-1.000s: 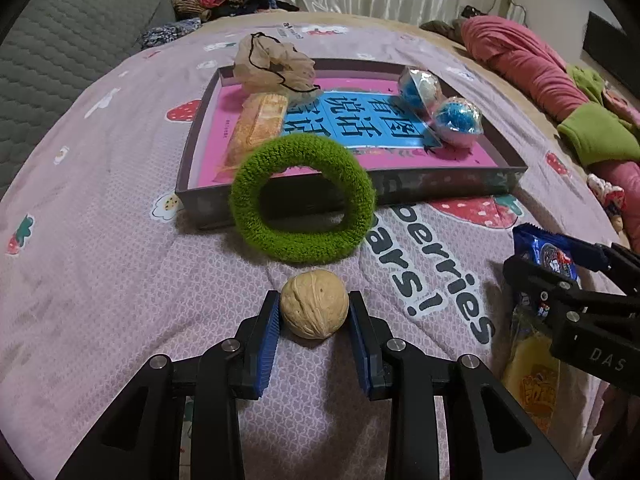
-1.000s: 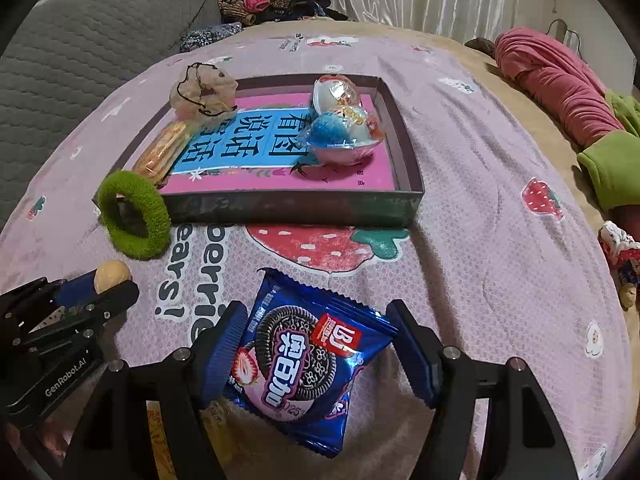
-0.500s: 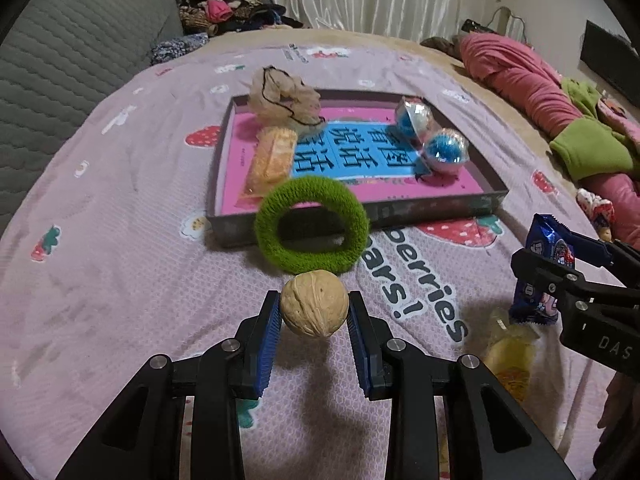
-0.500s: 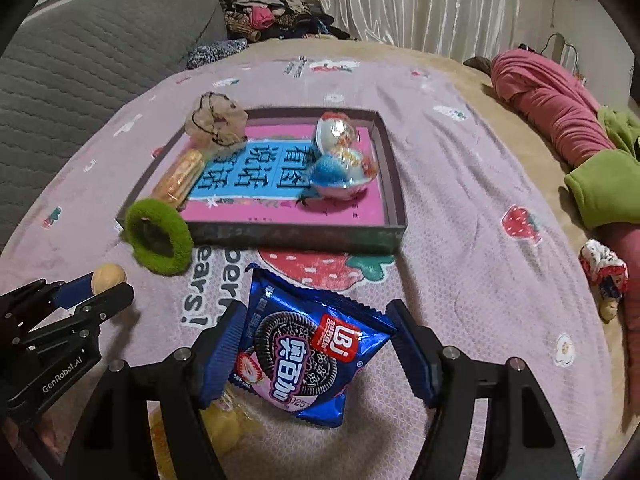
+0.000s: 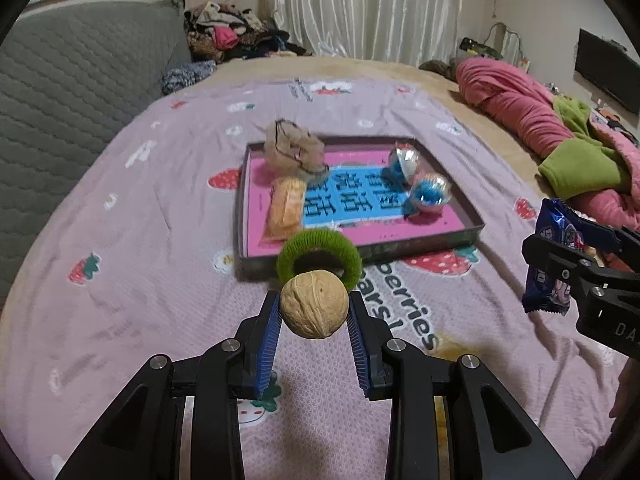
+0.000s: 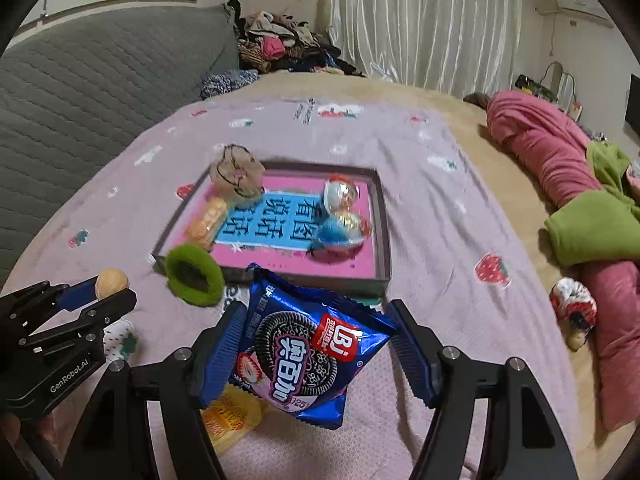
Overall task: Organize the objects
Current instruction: 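Lift the walnut and the biscuit packet and carry them toward the tray with both tools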
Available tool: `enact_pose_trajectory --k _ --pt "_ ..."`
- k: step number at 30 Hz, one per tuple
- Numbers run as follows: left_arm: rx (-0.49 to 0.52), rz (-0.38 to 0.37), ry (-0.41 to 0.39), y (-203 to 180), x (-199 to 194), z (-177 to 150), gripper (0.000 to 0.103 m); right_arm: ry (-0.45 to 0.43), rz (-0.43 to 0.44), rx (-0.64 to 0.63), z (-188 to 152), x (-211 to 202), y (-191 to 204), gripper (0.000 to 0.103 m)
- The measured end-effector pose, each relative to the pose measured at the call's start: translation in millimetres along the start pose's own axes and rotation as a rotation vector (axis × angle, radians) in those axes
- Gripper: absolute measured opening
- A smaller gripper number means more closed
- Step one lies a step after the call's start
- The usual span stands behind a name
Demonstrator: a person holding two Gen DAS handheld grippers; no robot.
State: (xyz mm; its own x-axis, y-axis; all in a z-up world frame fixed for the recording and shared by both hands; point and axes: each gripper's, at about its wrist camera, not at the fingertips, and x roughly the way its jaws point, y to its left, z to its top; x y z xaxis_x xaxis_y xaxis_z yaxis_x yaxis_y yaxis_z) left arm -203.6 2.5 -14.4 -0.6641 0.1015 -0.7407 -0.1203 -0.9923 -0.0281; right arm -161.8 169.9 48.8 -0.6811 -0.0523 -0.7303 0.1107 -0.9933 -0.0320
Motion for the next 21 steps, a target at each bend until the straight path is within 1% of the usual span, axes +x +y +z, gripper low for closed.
enact_pose_trajectory --k 13,21 --pt "0.018 0.022 -0.089 -0.1 -65.6 32.8 0.034 -0.092 0.002 -0.026 32.8 -60.9 3.5 0.071" --pt "0.012 0.024 -0.114 -1.6 -81.9 47.4 0.034 -0.125 -0.001 -0.051 49.2 -81.7 4.8 0.071"
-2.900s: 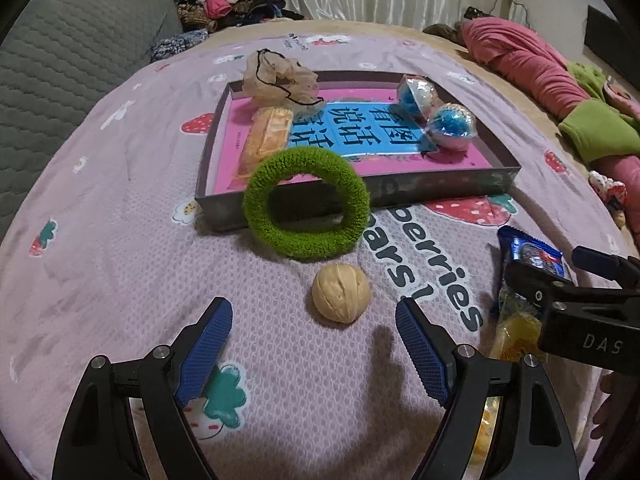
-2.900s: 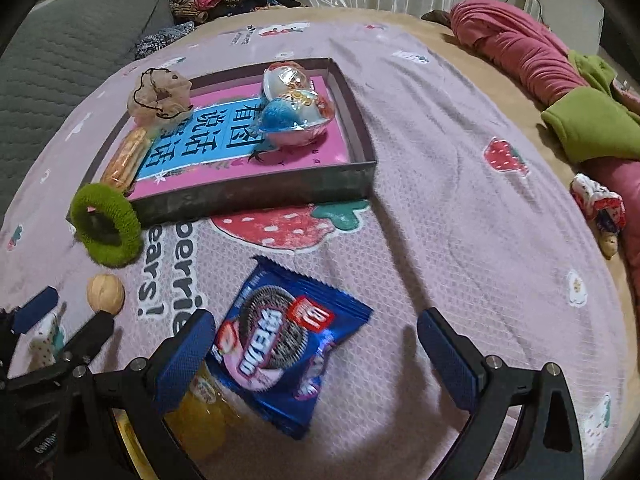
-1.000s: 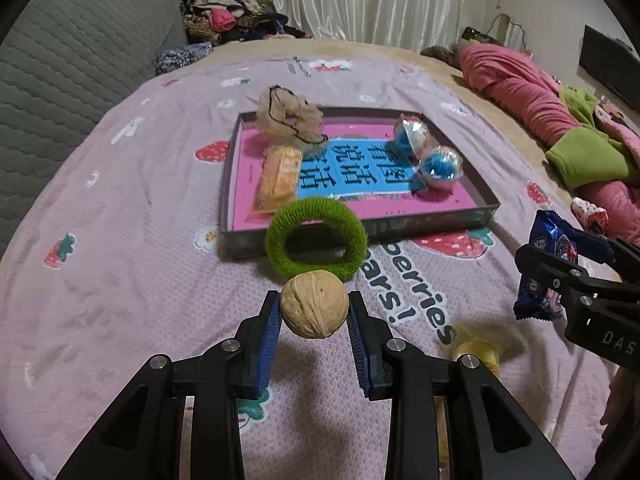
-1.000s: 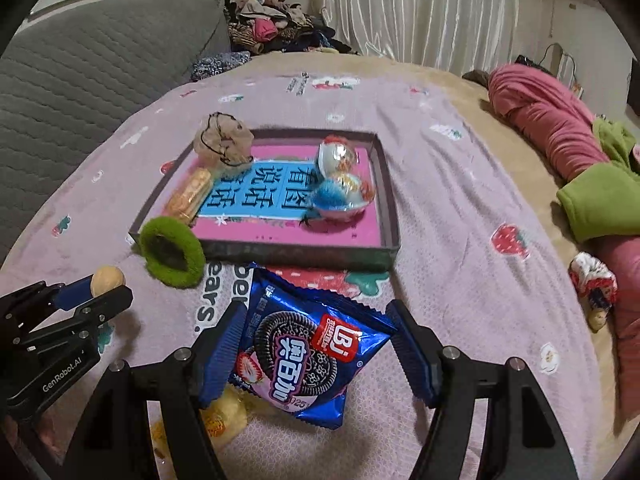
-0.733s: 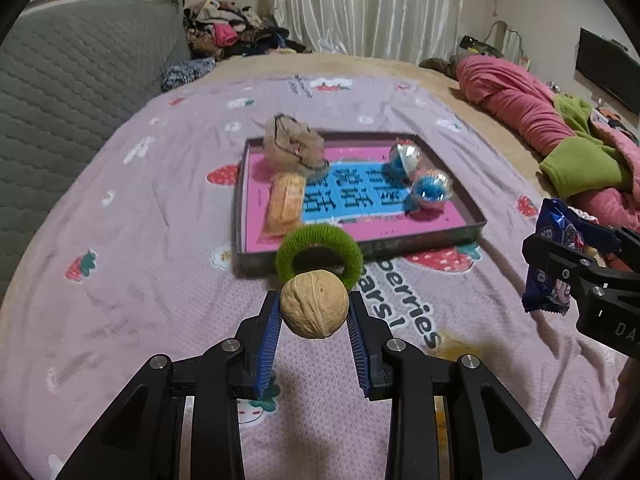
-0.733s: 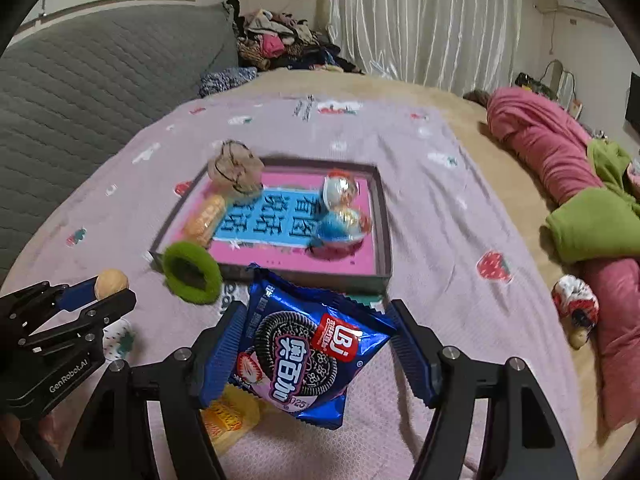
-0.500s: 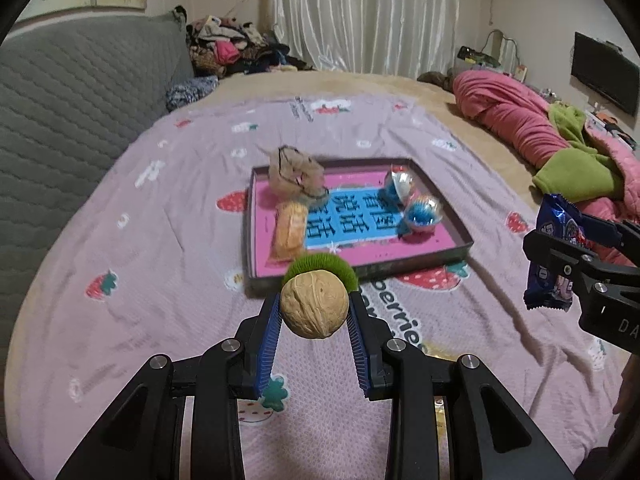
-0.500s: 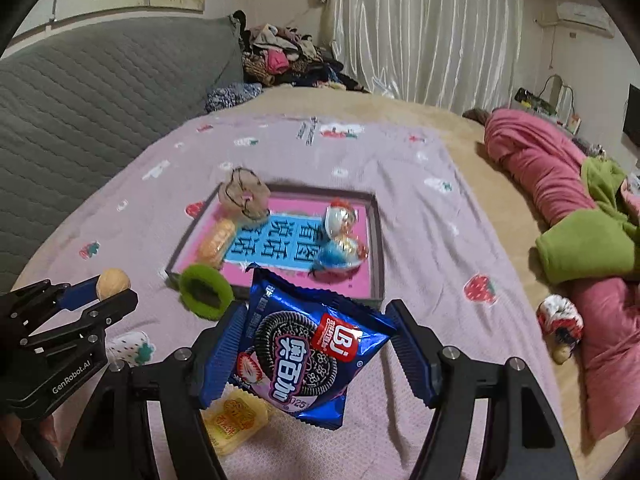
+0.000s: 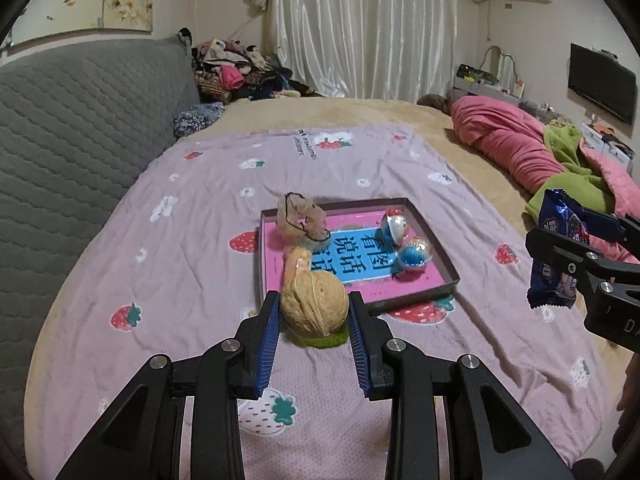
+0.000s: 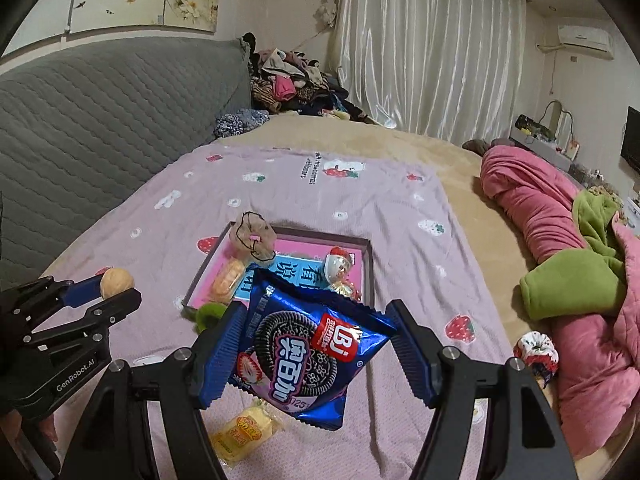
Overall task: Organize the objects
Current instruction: 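Lift the walnut and the biscuit packet and carry them toward the tray with both tools, then bring the walnut and the biscuit packet over the pink tray with both tools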
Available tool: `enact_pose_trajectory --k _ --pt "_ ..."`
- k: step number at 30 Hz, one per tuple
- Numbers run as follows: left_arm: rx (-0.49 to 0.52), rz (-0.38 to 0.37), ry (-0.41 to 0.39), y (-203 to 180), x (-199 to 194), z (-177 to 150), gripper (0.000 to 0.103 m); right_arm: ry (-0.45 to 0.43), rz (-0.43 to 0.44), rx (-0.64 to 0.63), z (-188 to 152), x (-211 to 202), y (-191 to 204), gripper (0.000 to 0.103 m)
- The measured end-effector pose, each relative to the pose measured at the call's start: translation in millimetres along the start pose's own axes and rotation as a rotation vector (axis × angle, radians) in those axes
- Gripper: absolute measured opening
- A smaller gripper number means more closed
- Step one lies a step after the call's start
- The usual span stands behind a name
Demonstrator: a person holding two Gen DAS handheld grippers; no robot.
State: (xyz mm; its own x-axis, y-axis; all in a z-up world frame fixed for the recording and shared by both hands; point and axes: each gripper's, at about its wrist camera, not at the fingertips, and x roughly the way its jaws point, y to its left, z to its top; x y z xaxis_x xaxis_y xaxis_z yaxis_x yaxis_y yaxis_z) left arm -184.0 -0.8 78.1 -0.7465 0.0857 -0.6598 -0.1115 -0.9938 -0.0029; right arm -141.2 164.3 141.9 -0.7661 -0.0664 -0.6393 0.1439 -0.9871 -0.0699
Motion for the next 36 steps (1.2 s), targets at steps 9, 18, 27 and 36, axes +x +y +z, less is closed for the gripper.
enact_pose_trajectory --k 9,18,27,36 --pt "-0.001 0.003 -0.014 2.6 3.0 15.8 0.034 -0.010 0.005 -0.013 12.6 5.0 -0.6 0.071" --pt "-0.007 0.016 -0.009 10.9 26.8 28.9 0.034 -0.011 0.009 -0.011 27.4 28.1 -3.9 0.071" --pt "-0.021 0.020 0.003 19.3 58.3 41.9 0.034 -0.011 0.015 -0.023 42.3 55.9 -3.9 0.071" --pt "-0.014 0.023 0.004 18.2 72.6 49.4 0.034 -0.002 0.018 -0.029 45.2 72.2 -3.3 0.071"
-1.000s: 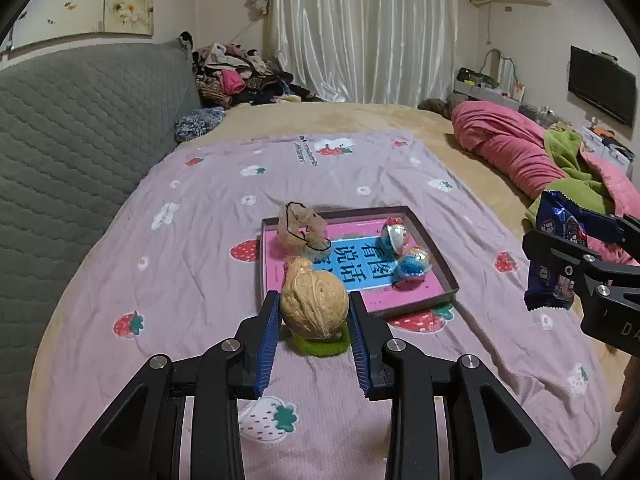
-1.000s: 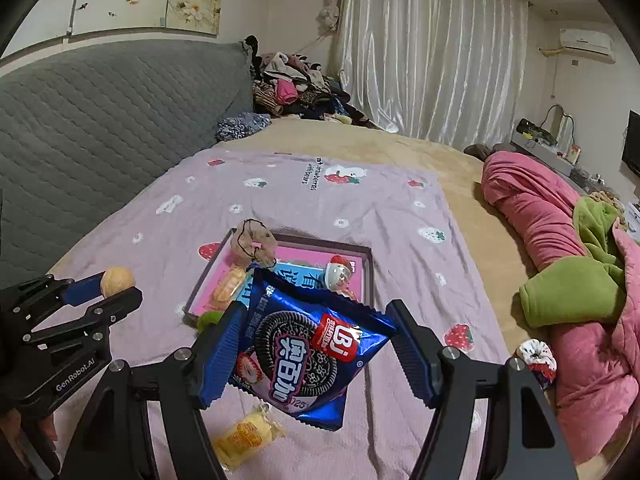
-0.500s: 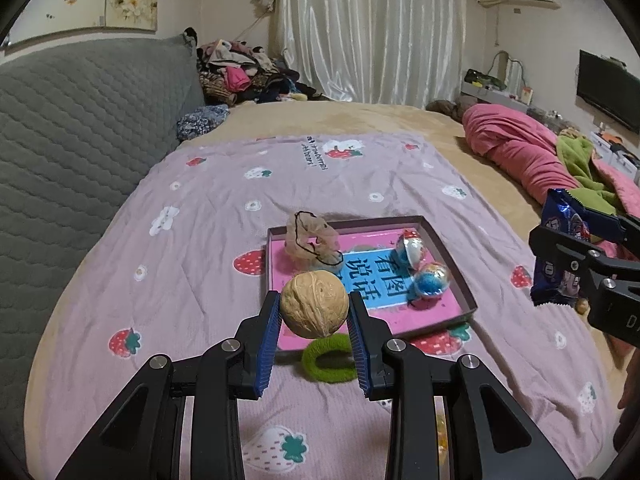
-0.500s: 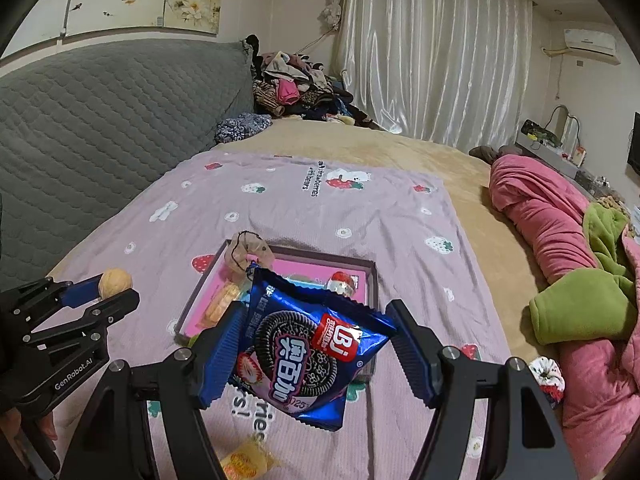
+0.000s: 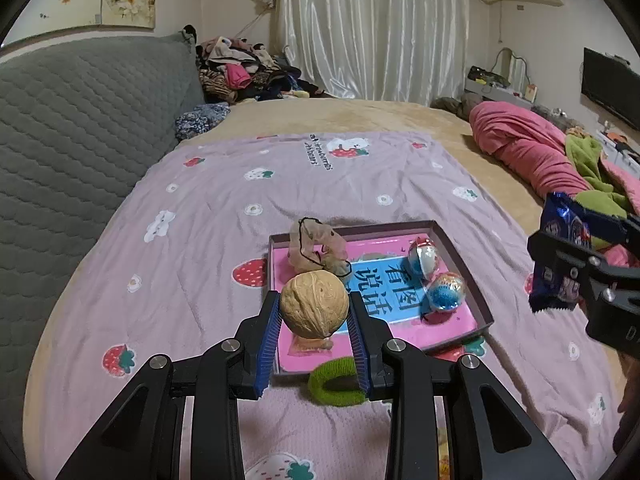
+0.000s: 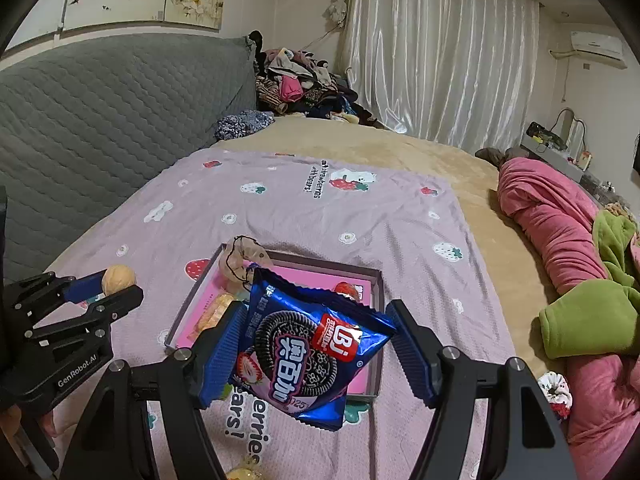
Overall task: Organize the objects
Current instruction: 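Bring the walnut and the biscuit packet over the pink tray with both tools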
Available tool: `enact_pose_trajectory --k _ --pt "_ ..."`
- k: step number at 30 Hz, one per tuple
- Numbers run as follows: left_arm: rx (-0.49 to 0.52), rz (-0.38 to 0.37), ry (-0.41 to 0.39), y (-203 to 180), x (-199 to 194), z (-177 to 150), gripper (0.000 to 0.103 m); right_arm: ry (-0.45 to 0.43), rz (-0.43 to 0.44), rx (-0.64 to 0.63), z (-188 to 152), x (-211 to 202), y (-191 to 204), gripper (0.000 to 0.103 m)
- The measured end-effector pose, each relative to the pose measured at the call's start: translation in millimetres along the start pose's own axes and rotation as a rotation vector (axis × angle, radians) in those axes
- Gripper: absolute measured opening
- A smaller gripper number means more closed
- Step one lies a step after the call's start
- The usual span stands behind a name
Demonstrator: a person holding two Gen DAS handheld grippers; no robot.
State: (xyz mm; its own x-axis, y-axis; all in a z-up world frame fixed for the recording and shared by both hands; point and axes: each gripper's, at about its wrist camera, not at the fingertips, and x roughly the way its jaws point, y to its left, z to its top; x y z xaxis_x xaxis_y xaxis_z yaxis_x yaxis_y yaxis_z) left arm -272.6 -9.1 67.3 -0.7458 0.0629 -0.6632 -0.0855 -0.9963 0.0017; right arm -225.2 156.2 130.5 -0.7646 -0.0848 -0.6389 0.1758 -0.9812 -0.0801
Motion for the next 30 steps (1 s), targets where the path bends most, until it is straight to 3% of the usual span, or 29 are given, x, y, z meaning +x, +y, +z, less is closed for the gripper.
enact_pose_trajectory --k 30 --pt "-0.007 -0.005 0.053 4.6 82.8 -5.5 0.034 0.047 0.022 -0.019 -13.7 76.5 8.7 0.071"
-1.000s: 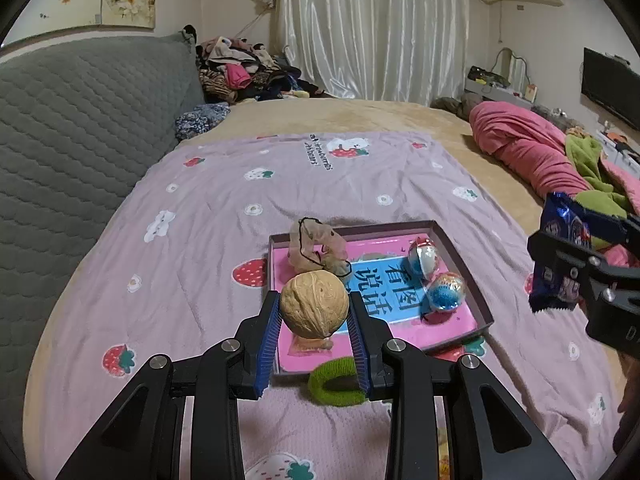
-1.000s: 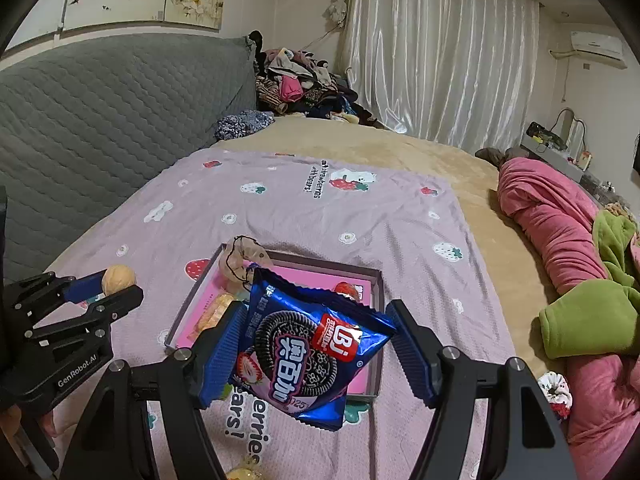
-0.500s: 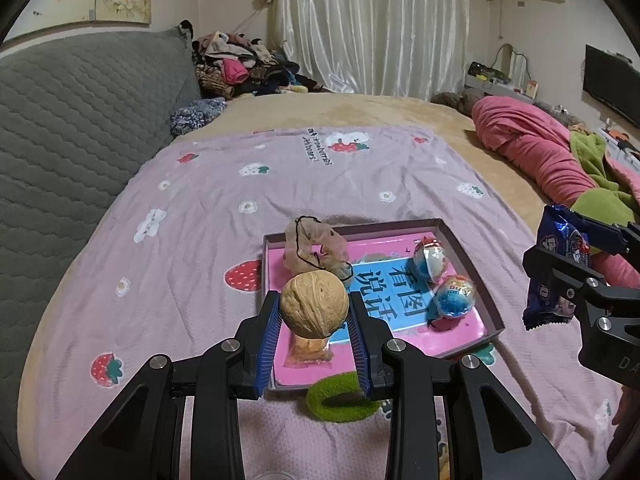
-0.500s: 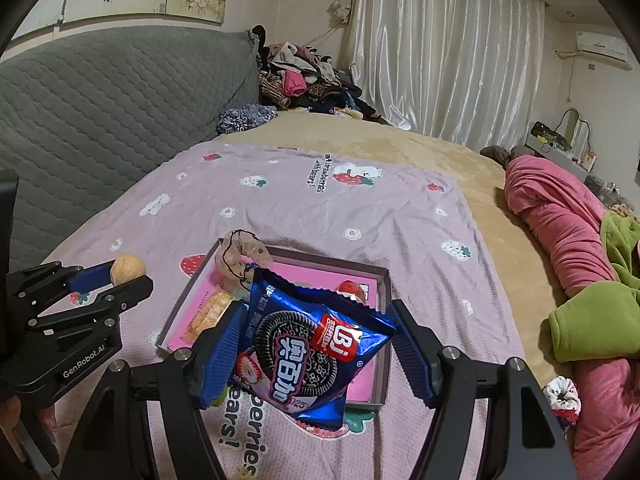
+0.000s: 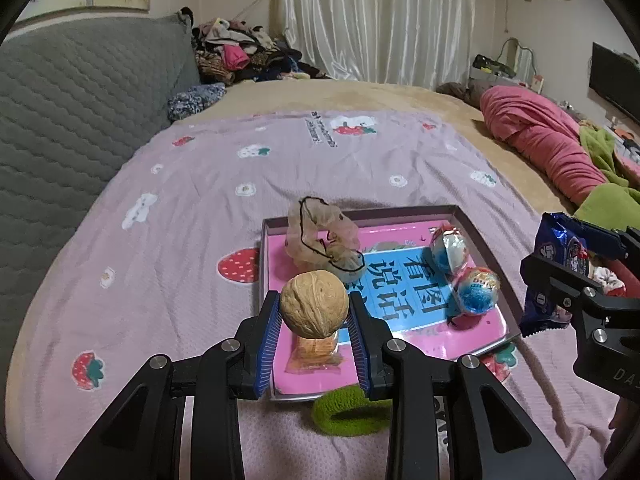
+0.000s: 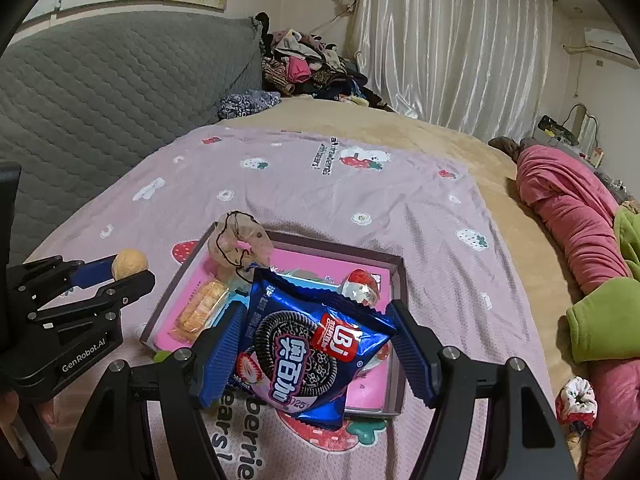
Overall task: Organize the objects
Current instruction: 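Bring the walnut and the biscuit packet over the pink tray with both tools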
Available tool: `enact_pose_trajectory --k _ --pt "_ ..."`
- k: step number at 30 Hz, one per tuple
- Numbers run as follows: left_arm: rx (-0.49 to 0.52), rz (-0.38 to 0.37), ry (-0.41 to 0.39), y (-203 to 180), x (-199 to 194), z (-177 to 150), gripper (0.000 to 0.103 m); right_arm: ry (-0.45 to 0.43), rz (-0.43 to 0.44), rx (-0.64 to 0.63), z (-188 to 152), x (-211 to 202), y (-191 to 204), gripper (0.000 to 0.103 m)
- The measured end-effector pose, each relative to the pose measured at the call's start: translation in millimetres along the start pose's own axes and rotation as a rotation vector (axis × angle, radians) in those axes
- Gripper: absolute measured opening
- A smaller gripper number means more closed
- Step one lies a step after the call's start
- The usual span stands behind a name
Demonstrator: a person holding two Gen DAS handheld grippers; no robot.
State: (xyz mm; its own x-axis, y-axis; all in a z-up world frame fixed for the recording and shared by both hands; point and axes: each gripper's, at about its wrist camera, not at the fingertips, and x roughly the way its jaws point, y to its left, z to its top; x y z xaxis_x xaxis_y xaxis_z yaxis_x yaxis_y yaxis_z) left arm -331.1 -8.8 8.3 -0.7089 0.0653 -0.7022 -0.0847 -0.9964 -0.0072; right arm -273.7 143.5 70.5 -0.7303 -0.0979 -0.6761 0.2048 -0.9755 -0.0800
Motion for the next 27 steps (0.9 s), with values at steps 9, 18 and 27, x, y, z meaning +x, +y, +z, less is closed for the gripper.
enact_pose_trajectory --k 9,18,27 --pt "-0.005 0.000 0.025 3.1 29.4 -9.7 0.034 0.000 0.017 -0.005 -7.0 18.9 4.5 0.071" --pt "-0.006 -0.022 0.040 4.9 56.7 -15.0 0.034 0.010 0.032 -0.003 -17.7 46.1 9.2 0.071" --pt "-0.022 -0.029 0.041 8.0 82.4 -23.5 0.034 0.003 0.045 0.012 -31.9 75.3 7.7 0.071"
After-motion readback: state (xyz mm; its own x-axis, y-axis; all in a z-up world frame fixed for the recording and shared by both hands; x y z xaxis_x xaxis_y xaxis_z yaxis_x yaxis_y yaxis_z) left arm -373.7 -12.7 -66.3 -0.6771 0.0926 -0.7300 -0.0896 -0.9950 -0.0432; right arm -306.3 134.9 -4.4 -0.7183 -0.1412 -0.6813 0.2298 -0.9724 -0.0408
